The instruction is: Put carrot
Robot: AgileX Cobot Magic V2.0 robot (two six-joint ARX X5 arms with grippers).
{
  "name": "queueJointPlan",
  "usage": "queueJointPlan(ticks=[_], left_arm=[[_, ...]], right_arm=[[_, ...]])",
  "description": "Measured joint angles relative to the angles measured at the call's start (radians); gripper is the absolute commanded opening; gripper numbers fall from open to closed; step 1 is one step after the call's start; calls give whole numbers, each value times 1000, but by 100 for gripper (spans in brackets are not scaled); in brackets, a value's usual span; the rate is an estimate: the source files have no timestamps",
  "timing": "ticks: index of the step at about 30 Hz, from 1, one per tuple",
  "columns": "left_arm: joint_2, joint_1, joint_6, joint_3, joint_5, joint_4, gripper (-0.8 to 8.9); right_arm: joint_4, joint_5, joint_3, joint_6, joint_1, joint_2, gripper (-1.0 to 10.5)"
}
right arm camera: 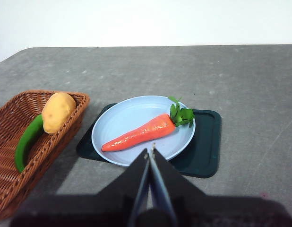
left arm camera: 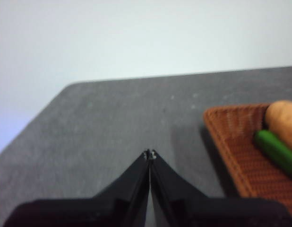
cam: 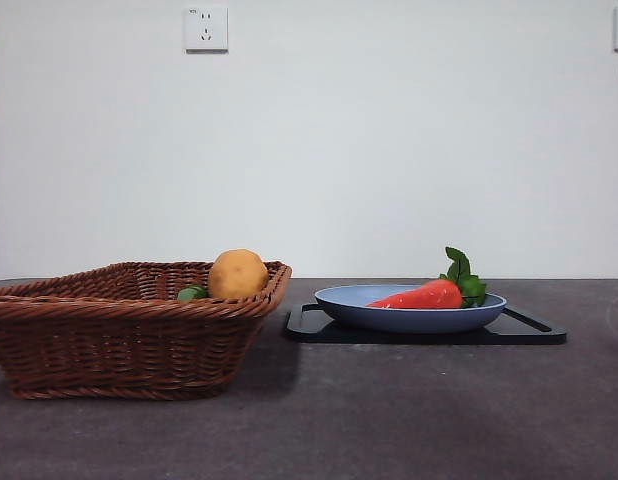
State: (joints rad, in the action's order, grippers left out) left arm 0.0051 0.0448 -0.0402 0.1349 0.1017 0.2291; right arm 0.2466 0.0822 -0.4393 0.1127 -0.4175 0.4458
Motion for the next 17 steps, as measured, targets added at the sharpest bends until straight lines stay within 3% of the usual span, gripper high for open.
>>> queueJointPlan(ticks=[6, 17], left_arm=[[0, -1, 43, -112, 0, -60, 8], [0, -1, 68, -117, -3, -51, 8]], right_arm=[[0, 0, 0, 0, 0, 0, 3], [0, 0, 0, 0, 0, 0, 4]])
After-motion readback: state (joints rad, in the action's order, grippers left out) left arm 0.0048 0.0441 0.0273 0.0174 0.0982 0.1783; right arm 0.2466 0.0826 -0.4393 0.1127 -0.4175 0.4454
